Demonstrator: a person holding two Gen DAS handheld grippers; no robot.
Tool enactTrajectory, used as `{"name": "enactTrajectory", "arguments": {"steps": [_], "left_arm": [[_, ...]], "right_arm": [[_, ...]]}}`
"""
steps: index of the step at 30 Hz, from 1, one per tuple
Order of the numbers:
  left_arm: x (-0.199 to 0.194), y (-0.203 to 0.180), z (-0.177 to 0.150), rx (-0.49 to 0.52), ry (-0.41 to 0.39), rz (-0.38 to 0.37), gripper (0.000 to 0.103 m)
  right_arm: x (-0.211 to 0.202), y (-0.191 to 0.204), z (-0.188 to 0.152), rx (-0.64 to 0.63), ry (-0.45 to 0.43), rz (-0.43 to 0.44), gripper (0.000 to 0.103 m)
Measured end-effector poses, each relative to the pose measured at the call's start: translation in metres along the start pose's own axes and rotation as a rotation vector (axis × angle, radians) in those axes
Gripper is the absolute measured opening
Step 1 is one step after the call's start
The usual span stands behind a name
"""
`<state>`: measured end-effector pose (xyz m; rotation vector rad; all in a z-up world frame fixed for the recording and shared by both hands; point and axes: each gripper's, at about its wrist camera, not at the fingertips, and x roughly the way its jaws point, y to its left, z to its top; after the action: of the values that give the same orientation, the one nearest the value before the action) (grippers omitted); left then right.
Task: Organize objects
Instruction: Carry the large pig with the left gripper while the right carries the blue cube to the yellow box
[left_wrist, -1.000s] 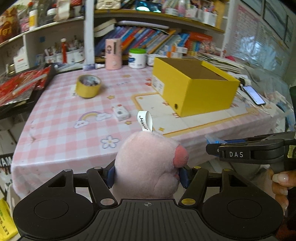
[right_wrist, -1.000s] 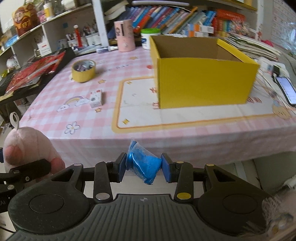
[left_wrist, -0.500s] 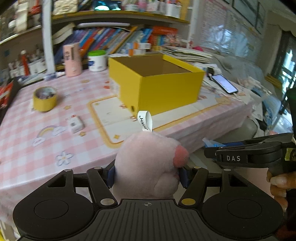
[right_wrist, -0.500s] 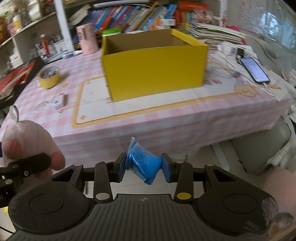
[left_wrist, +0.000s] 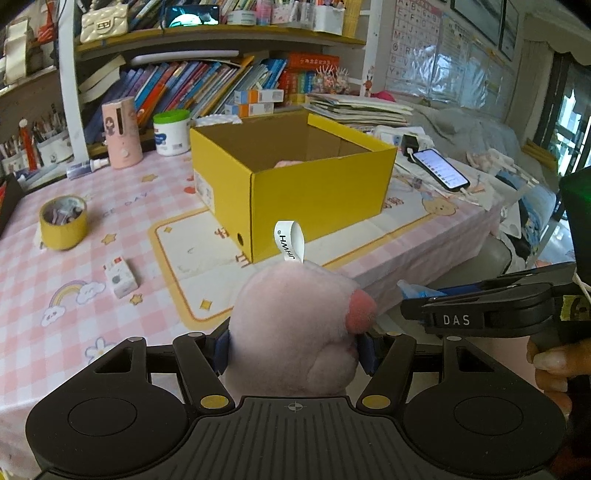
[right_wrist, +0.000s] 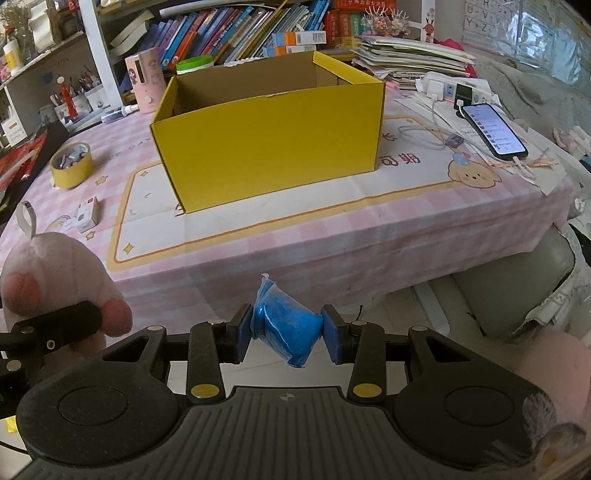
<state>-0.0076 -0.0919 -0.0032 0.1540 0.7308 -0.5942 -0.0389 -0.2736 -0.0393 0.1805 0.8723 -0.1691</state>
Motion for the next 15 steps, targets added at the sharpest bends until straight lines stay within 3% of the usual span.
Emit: {"name": "enactTrajectory", "arguments": {"steps": [8, 15], "left_arm": [[0.014, -0.009, 0.029, 0.017, -0.052, 0.007, 0.064], [0.023, -0.014, 0.072, 0.002, -0.149, 0.005, 0.064]], "right_arm": [[0.012, -0.013, 0.029, -0.022, -0.019, 0.017, 0.037], [0.012, -0.031, 0.079, -0.038, -0.130, 0.044, 0.037]]}}
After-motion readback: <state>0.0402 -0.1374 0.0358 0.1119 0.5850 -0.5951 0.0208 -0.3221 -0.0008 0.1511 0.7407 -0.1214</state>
